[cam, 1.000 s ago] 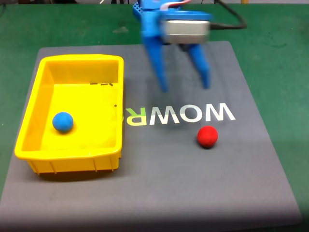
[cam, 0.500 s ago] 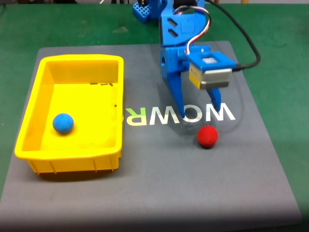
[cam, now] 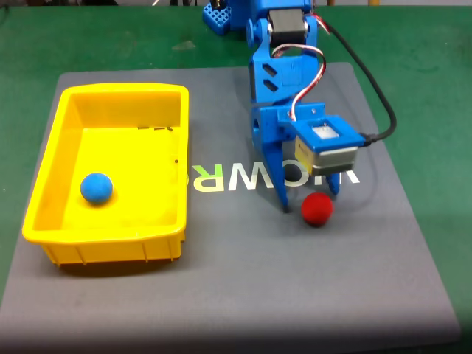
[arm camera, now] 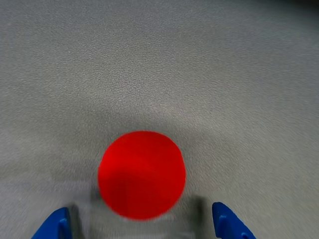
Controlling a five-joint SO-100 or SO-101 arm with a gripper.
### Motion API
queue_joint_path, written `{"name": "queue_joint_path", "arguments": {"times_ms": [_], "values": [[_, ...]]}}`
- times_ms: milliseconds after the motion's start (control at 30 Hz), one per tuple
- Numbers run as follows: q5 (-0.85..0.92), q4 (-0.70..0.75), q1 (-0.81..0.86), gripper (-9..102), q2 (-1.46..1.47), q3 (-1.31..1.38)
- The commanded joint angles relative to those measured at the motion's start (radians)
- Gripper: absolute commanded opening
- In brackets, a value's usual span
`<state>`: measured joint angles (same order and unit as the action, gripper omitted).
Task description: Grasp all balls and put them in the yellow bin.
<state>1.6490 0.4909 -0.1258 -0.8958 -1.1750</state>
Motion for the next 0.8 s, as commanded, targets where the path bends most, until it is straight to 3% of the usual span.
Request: {"name": "queue_joint_path", "arguments": {"times_ms": [0,767], "values": [[-0.011,-0.028,-0.005,32,0.009,0.100],[-0.014,-0.129,-0.009,30,0.175,0.160]]}}
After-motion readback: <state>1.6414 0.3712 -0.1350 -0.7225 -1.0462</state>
